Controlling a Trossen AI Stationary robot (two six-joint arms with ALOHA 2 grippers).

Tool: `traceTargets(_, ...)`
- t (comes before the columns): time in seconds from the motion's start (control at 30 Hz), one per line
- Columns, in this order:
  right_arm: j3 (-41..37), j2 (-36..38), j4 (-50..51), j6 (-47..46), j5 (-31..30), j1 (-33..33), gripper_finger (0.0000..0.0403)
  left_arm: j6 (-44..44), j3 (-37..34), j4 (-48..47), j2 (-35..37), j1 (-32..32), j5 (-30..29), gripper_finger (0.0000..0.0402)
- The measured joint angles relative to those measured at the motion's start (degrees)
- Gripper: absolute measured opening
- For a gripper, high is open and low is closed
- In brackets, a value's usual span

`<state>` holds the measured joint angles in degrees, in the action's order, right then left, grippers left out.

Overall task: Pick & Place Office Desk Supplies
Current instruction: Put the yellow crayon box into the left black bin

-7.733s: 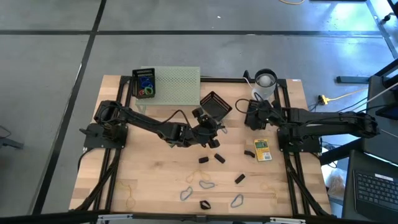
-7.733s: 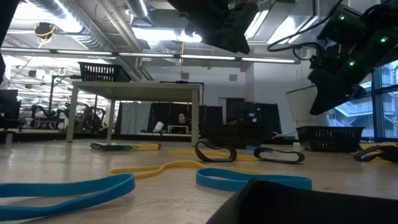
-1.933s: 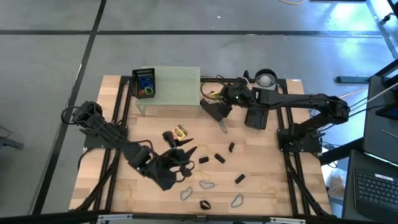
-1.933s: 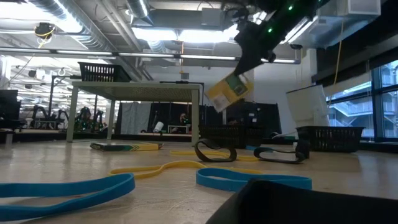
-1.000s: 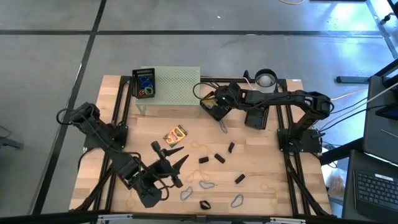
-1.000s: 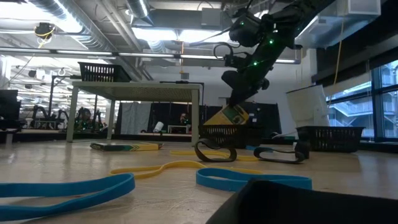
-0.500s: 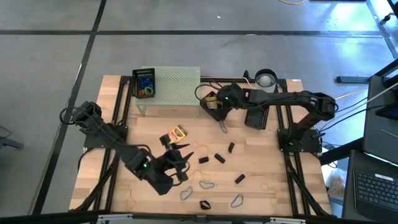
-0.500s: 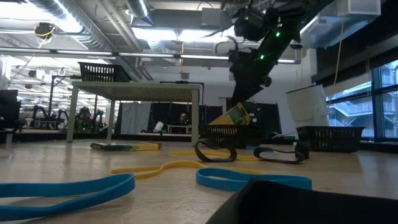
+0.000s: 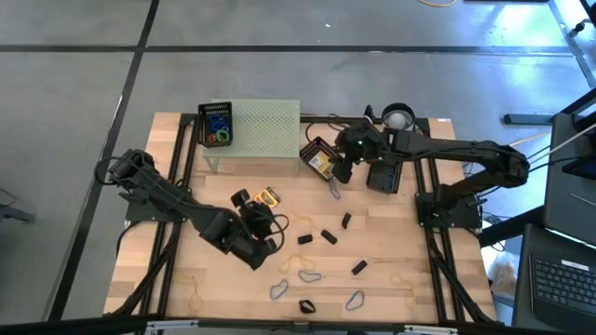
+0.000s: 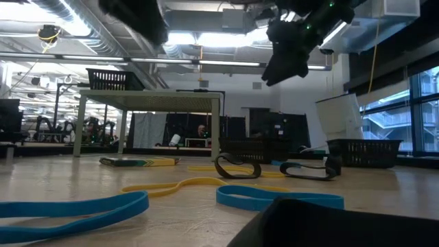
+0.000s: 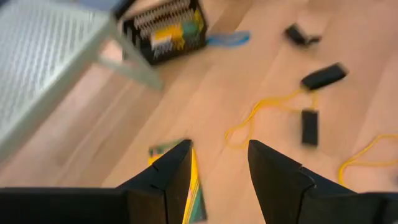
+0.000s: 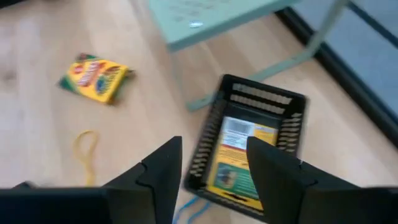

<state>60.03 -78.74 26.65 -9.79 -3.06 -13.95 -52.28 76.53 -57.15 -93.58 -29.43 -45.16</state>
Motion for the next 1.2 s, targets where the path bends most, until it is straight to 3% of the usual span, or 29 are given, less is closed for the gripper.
traceTargets(0.47,0.0,-0.57,-1.32,-3.95,0.3,7.52,0.0156,-12.2,-19.02,1.5,-0.02,7.24,14.21,0.0175)
traceTargets(0.6,0.0,-0.57,-1.31,-6.47,-4.51,10.08,0.0156,-13.89,-24.03,3.89,-0.02,8.89,16.26,0.0177)
traceTargets(0.83,0.0,-2.71,-2.9,-9.71,-11.35,13.48,0.0156,-14.37,-28.67,9.92,-0.02,9.76,17.04,0.0175)
traceTargets(1.2,0.02,-13.4,-10.77,-10.81,-11.07,14.44,0.0156,-11.63,-33.86,23.08,0.26,9.7,16.76,0.0166)
